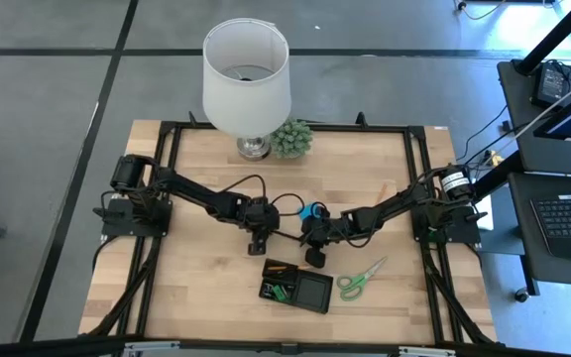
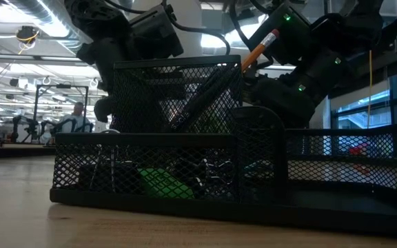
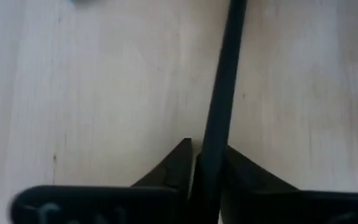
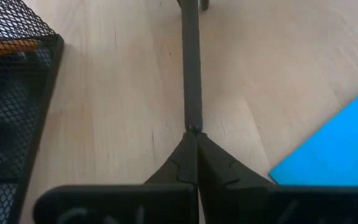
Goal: Pick and place office supplies into organizer
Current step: Put the black pen into the desk organizer
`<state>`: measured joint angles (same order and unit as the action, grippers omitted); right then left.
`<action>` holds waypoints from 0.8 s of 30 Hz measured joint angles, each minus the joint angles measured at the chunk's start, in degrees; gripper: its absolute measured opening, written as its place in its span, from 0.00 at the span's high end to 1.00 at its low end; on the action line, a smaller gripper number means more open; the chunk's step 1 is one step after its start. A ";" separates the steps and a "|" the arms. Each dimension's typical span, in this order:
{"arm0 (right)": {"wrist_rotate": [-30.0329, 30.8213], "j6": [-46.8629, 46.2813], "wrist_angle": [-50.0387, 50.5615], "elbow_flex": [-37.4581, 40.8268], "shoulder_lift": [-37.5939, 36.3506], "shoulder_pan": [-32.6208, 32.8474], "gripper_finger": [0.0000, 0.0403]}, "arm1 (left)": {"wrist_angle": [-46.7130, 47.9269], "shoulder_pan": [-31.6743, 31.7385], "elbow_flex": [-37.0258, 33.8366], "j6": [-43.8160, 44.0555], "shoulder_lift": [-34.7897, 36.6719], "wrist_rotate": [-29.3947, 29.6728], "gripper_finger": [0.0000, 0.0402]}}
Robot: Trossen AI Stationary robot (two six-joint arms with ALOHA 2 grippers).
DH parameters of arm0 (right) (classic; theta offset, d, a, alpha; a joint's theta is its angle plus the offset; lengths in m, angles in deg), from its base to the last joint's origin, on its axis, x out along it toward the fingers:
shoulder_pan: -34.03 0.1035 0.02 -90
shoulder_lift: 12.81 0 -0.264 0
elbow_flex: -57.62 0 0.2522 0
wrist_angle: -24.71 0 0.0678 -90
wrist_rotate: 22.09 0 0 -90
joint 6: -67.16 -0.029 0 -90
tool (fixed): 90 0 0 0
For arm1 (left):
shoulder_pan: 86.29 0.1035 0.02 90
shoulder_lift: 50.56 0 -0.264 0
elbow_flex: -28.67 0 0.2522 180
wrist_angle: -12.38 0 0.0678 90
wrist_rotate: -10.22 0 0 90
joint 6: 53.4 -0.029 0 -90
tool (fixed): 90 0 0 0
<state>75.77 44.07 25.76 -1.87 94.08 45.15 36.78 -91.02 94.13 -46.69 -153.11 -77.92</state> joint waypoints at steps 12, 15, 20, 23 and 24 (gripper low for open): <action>0.44 2.61 -0.32 0.07 0.02 0.44 0.93 | 0.00 -0.13 -0.04 -0.34 0.01 -0.50 0.96; 0.21 2.75 -0.54 0.07 0.04 0.46 0.86 | -0.07 -0.11 -0.04 -0.18 0.01 -0.43 0.96; -0.21 2.80 -0.48 0.07 -0.87 0.46 0.69 | -0.54 -0.11 -0.04 -0.18 -0.03 -0.24 0.96; -0.39 2.78 1.45 0.30 -2.96 0.44 0.59 | -1.25 -0.11 -0.11 0.11 -0.03 -0.05 0.96; -0.35 2.79 2.29 0.28 -3.92 0.41 0.57 | -1.50 -0.11 -0.15 0.10 0.02 -0.02 0.96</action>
<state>75.42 46.86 28.05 -1.59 90.17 45.55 35.28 -91.13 93.98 -46.59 -153.09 -77.93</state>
